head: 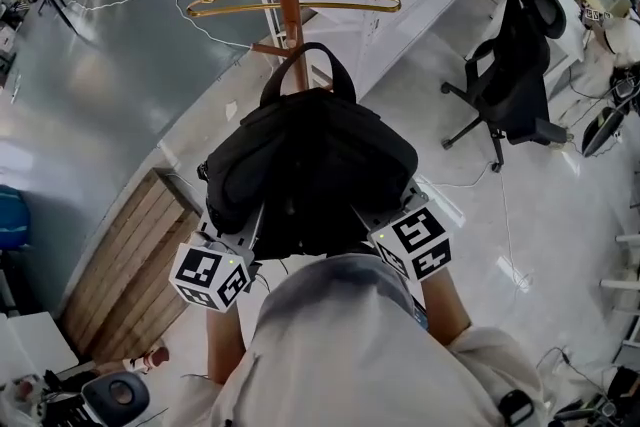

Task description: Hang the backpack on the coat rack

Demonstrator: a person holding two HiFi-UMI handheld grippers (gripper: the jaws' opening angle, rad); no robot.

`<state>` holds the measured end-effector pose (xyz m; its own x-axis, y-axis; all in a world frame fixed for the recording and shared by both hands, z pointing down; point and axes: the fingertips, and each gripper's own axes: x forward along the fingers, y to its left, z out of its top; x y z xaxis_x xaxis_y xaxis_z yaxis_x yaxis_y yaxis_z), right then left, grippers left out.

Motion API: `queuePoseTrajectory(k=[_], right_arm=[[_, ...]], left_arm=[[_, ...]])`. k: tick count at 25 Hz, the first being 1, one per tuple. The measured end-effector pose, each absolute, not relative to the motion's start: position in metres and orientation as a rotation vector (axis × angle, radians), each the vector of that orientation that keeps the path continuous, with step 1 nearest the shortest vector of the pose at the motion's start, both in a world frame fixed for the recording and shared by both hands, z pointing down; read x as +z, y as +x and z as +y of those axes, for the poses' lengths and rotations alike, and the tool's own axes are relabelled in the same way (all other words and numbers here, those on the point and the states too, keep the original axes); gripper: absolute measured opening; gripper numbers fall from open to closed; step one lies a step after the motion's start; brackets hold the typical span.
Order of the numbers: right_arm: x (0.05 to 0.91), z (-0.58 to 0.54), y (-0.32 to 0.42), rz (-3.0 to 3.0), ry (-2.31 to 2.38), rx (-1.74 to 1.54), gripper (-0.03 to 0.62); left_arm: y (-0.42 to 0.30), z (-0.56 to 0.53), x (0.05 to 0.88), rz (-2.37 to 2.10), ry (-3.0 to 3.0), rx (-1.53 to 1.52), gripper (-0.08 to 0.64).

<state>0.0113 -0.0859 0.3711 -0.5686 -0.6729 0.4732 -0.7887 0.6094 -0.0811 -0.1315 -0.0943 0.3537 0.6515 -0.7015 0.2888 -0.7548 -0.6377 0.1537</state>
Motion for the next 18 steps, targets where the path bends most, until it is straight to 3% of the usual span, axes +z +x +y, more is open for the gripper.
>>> queuePoseTrajectory(k=[18], right_arm=[[0.4, -0.166, 0.033, -2.506, 0.947, 0.425, 0.149]], left_arm=[[-0.112, -0.163, 0.381, -1.354, 2.494, 0.317, 0.075]])
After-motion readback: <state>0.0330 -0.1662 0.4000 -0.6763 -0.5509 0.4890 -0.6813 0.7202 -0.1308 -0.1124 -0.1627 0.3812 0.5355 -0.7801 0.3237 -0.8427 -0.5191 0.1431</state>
